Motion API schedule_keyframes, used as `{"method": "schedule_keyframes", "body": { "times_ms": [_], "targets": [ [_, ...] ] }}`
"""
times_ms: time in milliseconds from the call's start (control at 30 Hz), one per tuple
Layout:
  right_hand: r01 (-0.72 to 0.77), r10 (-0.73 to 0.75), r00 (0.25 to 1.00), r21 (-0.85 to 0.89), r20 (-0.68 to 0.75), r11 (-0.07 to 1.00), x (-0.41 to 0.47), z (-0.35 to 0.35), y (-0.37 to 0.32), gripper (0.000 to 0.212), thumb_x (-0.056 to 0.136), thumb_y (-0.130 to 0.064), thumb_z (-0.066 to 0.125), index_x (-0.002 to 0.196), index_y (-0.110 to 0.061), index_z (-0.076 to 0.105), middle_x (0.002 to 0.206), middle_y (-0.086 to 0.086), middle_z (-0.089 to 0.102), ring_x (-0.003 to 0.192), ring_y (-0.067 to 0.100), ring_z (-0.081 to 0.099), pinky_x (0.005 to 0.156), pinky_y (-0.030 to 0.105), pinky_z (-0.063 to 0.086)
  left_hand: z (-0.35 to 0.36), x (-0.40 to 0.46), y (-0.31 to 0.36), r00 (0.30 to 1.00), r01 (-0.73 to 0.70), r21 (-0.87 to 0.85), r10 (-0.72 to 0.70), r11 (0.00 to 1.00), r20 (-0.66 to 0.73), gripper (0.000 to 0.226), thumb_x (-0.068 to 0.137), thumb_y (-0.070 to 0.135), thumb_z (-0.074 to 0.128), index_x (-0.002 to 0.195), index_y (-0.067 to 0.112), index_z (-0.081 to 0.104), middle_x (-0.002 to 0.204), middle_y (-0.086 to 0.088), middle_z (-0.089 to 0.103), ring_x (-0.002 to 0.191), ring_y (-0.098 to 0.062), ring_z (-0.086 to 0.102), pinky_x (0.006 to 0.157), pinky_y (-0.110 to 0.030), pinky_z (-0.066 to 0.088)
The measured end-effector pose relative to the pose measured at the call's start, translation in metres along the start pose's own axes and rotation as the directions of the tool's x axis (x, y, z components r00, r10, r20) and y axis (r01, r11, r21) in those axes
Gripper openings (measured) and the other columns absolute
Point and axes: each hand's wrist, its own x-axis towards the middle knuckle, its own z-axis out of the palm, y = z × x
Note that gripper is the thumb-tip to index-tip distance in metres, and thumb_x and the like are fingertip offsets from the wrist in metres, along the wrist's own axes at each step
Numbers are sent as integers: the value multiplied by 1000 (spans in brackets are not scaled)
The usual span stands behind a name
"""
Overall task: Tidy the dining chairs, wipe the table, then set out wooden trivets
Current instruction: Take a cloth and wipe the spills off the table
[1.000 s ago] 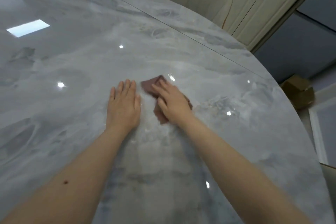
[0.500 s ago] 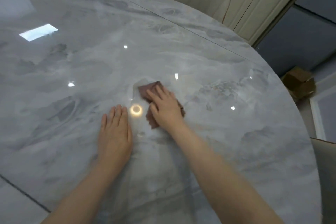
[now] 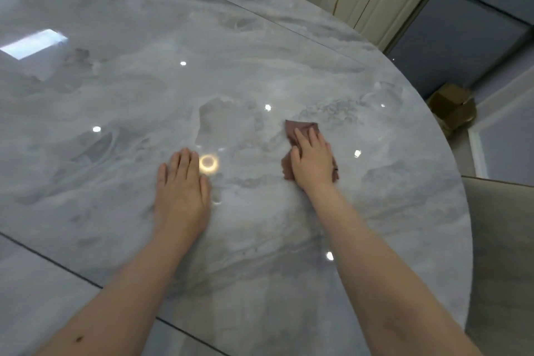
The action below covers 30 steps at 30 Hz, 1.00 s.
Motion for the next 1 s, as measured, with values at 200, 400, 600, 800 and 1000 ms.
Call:
{"method": "schedule_keyframes", "body": {
  "times_ms": [200,400,600,800,1000],
  "targets": [
    [476,-488,865,112,119,872,-148,-8,-36,49,88,-31,44,136,-24,52,146,9,44,137,26,37,115,38,24,-21,-3,-9,998,-17,-302,33,953,49,59,90,29,26,136,-2,45,146,-21,38,139,-35,30,115,-45,12],
    [54,-52,997,-37,52,998,-159,-46,63,59,87,-42,26,137,-22,50,147,13,41,137,31,37,114,42,24,-46,-74,-32,992,-94,-219,111,971,64,59,93,29,19,137,0,46,144,-19,43,136,-36,35,114,-44,16],
    [72,-72,997,34,-16,997,-178,0,-81,56,82,-37,34,128,-20,61,136,17,54,127,35,48,109,46,32,-63,-156,-63,998,58,-188,-52,981,36,54,86,14,30,135,-3,47,143,-21,43,136,-38,34,113,-47,17],
    [532,-544,816,113,194,839,-318,-23,-96,49,88,-34,48,137,-28,50,147,6,43,138,25,35,114,39,20,-72,-219,-84,995,94,-189,-90,977,31,55,86,19,28,129,-4,53,138,-25,47,129,-44,42,108,-55,27],
    [110,-104,987,-43,119,993,-300,-48,-11,56,90,-42,29,139,-22,47,150,10,37,139,32,33,113,44,23,-81,-275,-86,990,116,-46,-112,992,82,60,91,38,29,138,5,46,147,-17,39,138,-34,31,112,-49,13]
  ]
}}
